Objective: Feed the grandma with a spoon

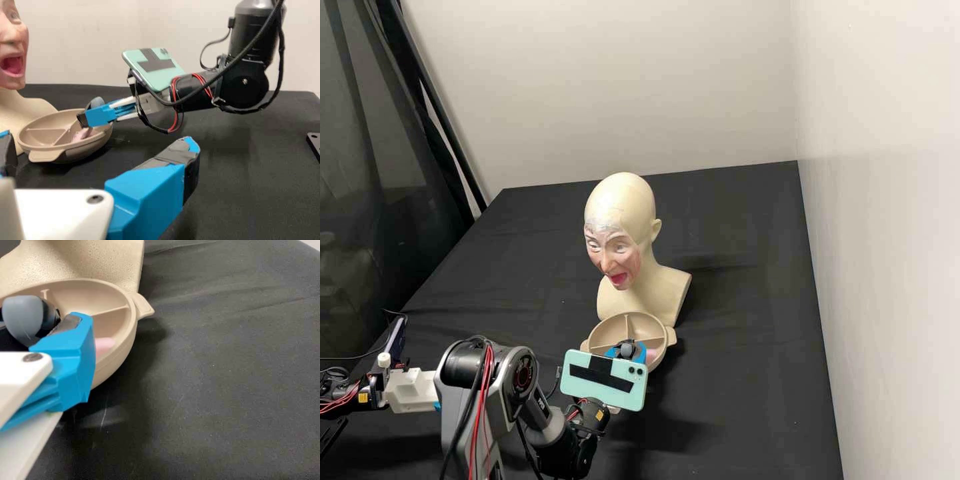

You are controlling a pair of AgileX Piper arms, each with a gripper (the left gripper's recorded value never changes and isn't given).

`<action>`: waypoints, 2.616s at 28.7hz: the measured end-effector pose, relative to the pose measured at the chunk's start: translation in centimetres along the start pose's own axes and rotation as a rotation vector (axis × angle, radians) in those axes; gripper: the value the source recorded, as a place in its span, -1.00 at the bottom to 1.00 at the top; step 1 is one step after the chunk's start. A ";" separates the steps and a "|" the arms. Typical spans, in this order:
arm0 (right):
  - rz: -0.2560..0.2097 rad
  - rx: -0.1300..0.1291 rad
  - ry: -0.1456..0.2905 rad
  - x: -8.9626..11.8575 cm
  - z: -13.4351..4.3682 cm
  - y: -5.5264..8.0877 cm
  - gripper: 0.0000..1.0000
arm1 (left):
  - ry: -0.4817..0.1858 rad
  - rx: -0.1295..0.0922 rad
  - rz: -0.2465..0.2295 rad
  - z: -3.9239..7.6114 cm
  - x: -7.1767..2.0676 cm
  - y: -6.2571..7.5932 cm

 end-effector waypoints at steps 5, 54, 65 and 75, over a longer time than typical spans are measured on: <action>0.009 0.005 -0.001 0.3 -0.3 -0.1 -1.00 | 0.000 0.000 -0.001 0.0 0.01 0.0; 0.148 0.072 0.143 -1.1 -5.1 4.5 -1.00 | 0.006 -0.001 -0.002 -0.2 0.18 -0.1; 0.171 0.073 0.200 -0.8 -7.0 5.4 -1.00 | 0.018 -0.003 0.001 -0.5 0.17 0.0; 0.146 0.075 0.226 0.1 -8.5 5.2 -1.00 | 0.029 -0.005 0.003 -0.8 0.14 0.1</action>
